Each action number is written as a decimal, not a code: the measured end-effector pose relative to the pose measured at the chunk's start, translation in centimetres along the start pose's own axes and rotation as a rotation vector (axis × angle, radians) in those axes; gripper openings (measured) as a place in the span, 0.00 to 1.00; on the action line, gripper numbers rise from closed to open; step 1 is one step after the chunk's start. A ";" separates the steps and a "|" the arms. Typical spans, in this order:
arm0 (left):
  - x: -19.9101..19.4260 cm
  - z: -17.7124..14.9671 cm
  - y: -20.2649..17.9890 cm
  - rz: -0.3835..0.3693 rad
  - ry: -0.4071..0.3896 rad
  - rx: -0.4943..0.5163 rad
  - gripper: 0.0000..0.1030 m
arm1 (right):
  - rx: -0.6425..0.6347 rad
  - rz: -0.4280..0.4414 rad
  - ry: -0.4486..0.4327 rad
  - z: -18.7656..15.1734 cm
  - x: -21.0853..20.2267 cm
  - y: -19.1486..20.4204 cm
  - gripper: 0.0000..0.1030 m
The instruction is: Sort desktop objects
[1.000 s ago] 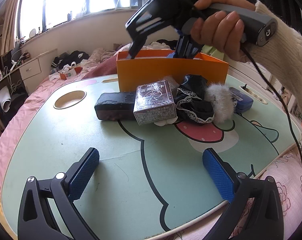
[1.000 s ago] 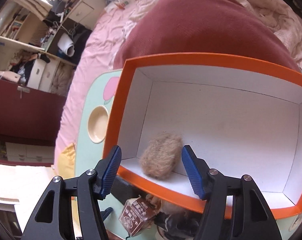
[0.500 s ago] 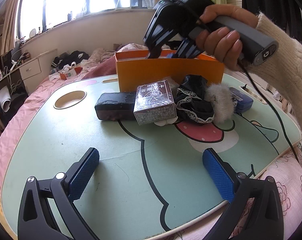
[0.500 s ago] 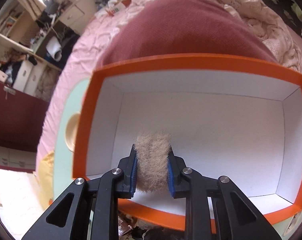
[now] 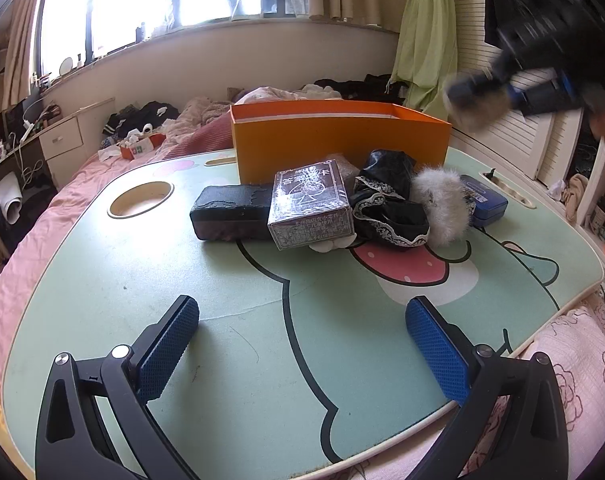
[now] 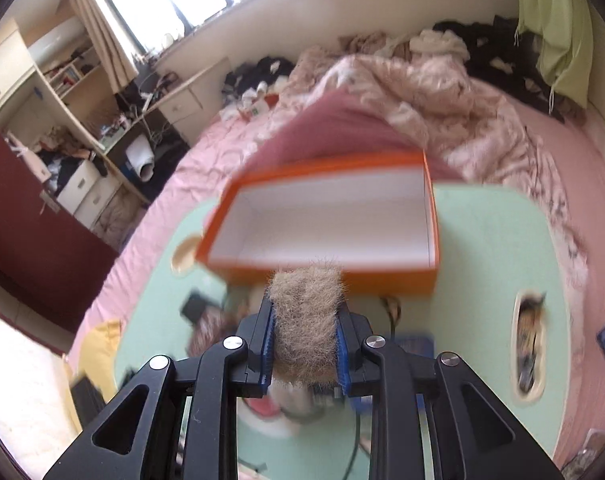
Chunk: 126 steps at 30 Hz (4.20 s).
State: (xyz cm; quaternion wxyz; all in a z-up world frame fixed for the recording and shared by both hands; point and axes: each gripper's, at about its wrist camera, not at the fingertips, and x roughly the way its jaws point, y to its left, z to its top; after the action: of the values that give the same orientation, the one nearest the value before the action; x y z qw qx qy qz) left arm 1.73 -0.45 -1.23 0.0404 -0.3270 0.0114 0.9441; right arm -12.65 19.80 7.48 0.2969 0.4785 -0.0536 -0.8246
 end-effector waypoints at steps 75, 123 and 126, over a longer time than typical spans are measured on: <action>0.2 0.1 0.0 0.012 -0.016 -0.011 1.00 | -0.171 -0.355 -0.155 -12.1 3.2 -0.4 1.00; 2.3 5.9 1.1 -0.111 0.028 -0.161 0.59 | -0.169 -0.353 -0.198 -11.9 3.8 -0.2 1.00; 2.7 5.4 1.4 -0.124 0.052 -0.184 0.41 | -0.169 -0.353 -0.198 -12.0 3.8 -0.2 1.00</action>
State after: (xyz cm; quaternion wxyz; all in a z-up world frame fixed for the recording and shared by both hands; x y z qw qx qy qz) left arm -3.83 -1.37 1.31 0.0684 -0.3538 -0.0948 0.9280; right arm -4.29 20.24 -1.95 0.1804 0.3704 0.0715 -0.9084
